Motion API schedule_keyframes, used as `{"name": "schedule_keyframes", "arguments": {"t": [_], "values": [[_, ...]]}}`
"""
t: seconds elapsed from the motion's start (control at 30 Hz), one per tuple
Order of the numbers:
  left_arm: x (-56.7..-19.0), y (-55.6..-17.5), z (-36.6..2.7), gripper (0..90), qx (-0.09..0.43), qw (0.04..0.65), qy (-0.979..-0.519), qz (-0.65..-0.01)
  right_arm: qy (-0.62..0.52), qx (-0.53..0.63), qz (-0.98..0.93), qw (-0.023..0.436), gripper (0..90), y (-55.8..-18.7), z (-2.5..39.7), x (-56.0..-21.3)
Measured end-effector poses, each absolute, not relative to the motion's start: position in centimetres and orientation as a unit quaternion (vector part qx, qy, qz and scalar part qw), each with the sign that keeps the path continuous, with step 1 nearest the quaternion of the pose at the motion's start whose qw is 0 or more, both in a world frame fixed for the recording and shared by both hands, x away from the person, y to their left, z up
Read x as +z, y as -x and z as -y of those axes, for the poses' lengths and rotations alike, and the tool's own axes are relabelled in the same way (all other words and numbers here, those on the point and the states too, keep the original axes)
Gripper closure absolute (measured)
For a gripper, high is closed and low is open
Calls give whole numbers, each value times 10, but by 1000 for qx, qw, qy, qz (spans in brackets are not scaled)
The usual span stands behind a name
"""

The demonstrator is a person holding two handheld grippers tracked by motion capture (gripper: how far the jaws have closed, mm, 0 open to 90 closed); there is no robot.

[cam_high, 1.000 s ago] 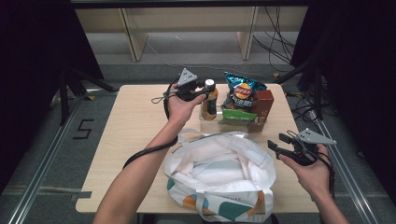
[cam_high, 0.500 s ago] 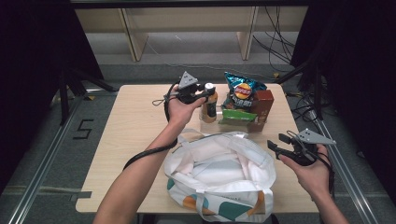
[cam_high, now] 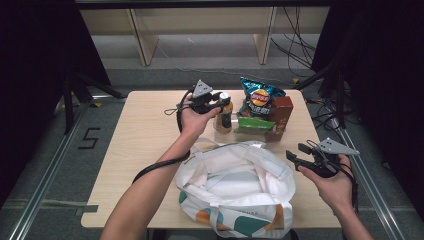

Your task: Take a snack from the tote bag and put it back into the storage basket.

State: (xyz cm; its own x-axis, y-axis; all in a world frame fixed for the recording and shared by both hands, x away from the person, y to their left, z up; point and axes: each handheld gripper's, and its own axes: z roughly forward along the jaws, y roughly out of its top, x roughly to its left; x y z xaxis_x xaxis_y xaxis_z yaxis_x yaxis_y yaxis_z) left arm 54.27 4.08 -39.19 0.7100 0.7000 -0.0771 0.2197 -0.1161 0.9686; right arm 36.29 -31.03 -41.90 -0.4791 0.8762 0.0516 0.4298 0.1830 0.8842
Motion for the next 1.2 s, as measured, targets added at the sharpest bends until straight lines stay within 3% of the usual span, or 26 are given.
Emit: {"name": "schedule_keyframes", "arguments": {"t": [1.2], "values": [[-409,-542,-40,589,200,565,-730,-328,-443,462,-730,239,442,-364,308,-421]]}}
